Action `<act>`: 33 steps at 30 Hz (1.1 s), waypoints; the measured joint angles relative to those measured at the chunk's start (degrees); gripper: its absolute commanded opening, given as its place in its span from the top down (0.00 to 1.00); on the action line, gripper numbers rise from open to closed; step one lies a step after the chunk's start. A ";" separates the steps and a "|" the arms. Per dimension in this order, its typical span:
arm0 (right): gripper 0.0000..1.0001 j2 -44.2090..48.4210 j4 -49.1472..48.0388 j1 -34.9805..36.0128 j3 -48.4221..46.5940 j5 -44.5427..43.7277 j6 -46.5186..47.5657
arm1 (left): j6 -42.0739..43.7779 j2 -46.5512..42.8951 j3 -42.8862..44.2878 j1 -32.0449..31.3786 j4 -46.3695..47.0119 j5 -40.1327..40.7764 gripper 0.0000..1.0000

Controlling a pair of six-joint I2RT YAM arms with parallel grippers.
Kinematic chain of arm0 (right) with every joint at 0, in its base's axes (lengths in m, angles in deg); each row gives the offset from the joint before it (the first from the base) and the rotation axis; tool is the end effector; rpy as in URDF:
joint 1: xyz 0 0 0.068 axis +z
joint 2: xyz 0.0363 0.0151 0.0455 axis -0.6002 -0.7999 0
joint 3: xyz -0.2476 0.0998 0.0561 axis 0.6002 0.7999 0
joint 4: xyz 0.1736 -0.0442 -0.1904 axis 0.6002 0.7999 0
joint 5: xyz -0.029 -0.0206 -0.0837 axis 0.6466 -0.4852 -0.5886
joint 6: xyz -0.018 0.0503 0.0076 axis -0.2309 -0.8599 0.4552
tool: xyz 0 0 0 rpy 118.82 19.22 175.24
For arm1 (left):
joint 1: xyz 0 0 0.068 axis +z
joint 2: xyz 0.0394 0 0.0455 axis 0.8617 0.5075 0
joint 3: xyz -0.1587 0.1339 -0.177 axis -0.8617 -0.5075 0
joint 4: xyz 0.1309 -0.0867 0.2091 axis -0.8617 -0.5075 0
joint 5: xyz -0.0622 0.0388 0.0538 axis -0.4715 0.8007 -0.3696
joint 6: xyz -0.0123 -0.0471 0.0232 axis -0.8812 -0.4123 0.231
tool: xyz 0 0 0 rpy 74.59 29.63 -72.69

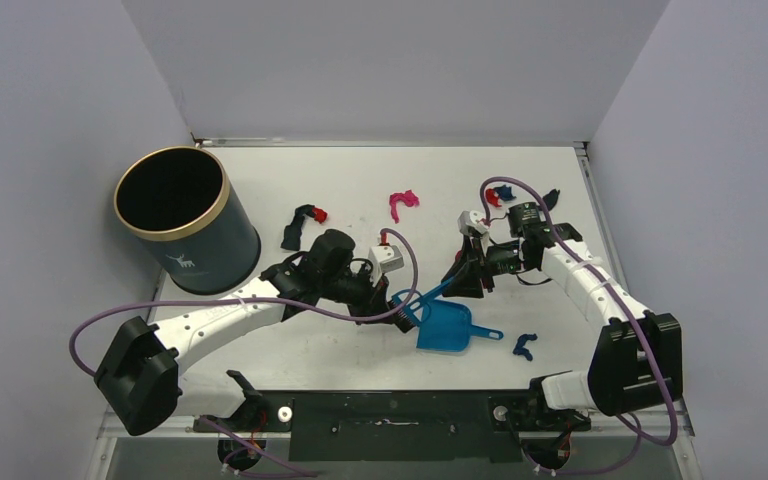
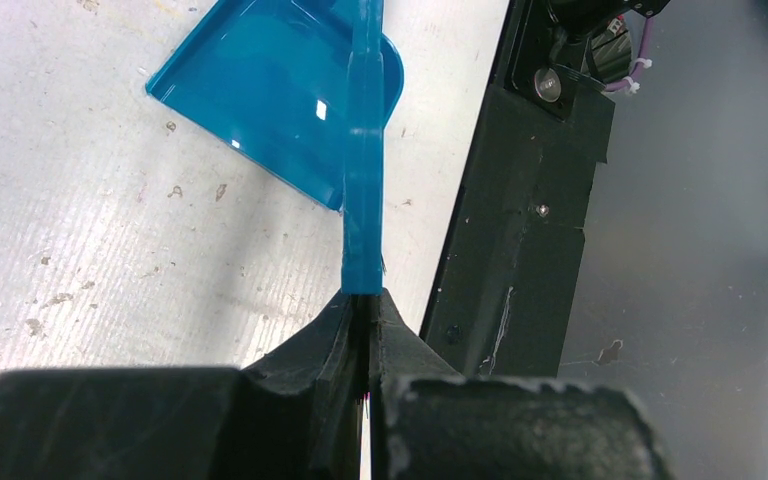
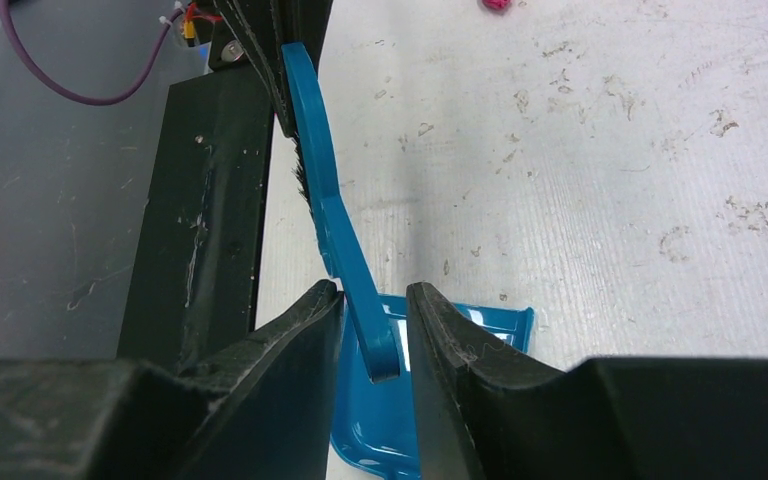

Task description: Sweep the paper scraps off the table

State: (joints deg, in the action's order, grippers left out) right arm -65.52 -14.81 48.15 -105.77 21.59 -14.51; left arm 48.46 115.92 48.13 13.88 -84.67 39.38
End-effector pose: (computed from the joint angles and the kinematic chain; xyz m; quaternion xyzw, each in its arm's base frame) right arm 0.2286 0.0810 0.2556 -0.4735 0.6161 0.5426 0.3192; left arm 0.1747 -0.2085 0.2484 0.4253 0.7632 -0.4236 0.2392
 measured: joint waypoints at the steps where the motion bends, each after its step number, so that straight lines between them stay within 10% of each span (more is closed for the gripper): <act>1: 0.70 -0.09 0.00 0.00 0.00 0.02 0.00 | -0.07 -0.04 0.00 0.00 0.02 0.00 1.00; 22: 0.94 -0.70 -1.95 0.52 0.68 1.88 -3.98 | -1.03 -0.09 0.00 0.74 -0.02 1.81 1.00; 26: 0.95 -0.85 -1.95 0.61 0.68 2.16 -4.37 | -1.22 -0.11 -0.02 0.92 0.11 3.80 0.63; 33: 0.95 -3.78 -5.99 -5.81 -1.25 0.00 -11.39 | -3.76 -3.74 -0.39 1.22 2.21 17.33 0.40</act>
State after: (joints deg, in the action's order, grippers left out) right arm -69.31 -20.80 42.34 -107.02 21.59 -25.89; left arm 44.70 112.18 47.73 15.10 -82.47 56.71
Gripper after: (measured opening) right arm 0.137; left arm 0.560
